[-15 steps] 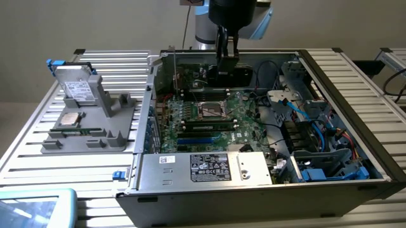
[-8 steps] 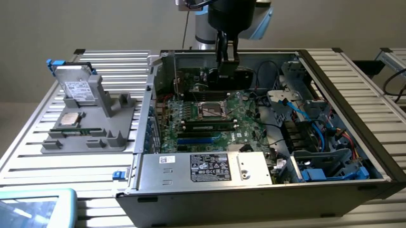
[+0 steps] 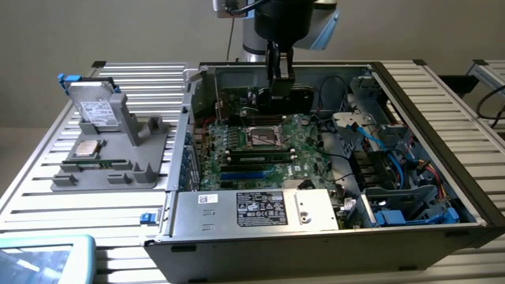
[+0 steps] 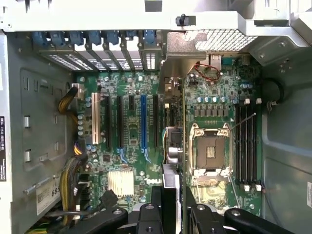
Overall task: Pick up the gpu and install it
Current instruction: 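Insert the gpu into the slot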
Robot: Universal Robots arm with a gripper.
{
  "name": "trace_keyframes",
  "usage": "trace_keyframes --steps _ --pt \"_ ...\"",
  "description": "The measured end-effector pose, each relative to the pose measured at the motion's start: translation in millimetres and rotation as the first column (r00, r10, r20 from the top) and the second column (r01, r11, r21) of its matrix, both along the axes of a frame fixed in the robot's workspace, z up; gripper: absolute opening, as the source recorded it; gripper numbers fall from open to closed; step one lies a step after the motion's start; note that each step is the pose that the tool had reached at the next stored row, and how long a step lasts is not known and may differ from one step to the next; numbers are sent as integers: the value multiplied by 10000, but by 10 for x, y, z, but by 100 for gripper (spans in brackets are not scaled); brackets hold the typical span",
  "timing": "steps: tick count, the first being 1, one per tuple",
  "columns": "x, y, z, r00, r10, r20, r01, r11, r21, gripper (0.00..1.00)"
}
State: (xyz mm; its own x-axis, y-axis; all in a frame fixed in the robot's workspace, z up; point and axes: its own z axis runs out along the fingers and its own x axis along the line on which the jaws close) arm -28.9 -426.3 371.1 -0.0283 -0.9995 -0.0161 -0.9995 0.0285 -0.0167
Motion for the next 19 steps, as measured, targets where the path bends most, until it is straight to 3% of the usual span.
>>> trace_keyframes --steps 3,9,15,19 --pt "-14 -1 -35 10000 51 0 -51 10000 -39 27" --pt "-69 -2 -143 9999 122 0 -122 9999 -43 27" --pt "-93 -48 -238 9999 130 -10 -130 9999 -61 27" --pt "-106 -99 -268 9999 128 -12 -128 9998 -176 27"
